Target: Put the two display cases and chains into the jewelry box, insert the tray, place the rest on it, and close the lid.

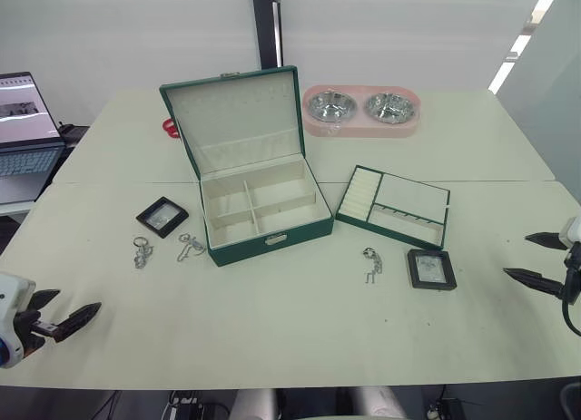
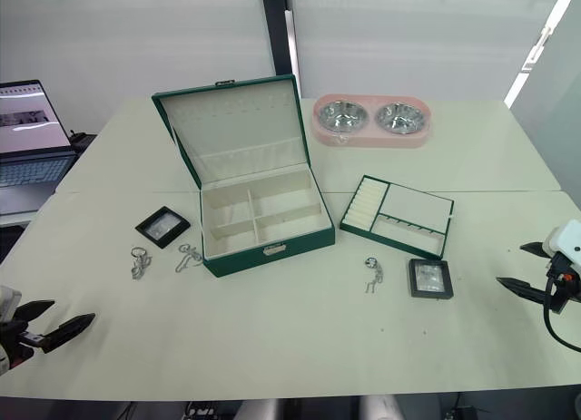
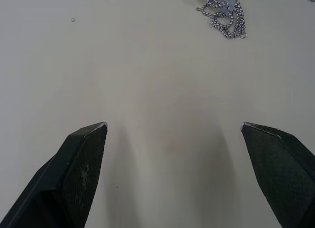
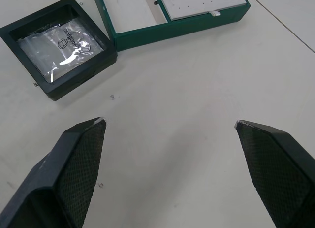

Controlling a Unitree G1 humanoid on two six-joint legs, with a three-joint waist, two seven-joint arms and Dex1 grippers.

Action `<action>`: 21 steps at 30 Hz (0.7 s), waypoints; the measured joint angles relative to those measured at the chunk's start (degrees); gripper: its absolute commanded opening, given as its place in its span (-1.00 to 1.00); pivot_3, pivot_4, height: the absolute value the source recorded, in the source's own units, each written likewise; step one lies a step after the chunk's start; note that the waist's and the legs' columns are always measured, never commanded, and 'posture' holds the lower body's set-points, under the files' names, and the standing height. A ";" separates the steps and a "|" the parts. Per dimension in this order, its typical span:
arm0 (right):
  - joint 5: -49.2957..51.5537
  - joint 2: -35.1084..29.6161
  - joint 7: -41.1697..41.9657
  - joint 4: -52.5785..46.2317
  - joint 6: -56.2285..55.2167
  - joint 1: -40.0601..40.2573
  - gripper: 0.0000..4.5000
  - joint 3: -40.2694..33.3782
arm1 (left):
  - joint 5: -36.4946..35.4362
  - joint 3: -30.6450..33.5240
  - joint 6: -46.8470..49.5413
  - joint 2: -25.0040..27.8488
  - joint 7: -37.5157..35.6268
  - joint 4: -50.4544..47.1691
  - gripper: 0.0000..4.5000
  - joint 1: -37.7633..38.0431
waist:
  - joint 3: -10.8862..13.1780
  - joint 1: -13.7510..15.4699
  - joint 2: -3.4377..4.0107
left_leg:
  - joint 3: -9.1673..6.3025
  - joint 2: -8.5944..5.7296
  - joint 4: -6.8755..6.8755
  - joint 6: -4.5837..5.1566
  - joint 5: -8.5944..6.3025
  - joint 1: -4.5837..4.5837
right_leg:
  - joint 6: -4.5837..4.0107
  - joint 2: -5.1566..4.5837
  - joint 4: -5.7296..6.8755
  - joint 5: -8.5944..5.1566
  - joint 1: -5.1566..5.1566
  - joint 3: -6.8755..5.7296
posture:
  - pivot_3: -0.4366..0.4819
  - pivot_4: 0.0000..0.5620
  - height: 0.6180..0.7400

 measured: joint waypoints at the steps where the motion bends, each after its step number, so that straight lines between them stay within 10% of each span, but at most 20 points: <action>1: -0.05 0.00 -0.09 0.01 -0.12 0.02 0.98 -0.01 | -0.01 0.00 -0.01 0.01 -0.03 0.10 1.00 -0.08 | 0.00 0.00 0.00 | 0.00 0.00 0.00 0.00 0.00 0.00 | 0.00 0.00 0.00 0.00 0.00 0.00 | -0.05 -0.47 1.00; 15: 2.02 3.39 -7.55 -1.32 4.65 -7.41 1.00 0.22 | -3.79 -0.36 4.01 -0.68 3.00 -5.21 0.75 -6.03 | 0.00 -0.12 0.01 | 0.00 0.00 0.01 -0.01 0.01 0.01 | 0.00 0.01 0.04 0.00 0.00 0.00 | -0.05 -0.47 1.00; 21: 3.52 5.66 -10.81 -7.83 9.84 -18.39 0.10 7.88 | -3.90 -5.90 6.69 -2.22 6.66 -10.17 -0.12 -12.64 | 0.01 -0.13 0.03 | 0.00 -0.02 0.01 -0.01 0.01 -0.02 | 0.00 0.02 0.03 0.00 0.00 -0.01 | -0.05 -0.47 1.00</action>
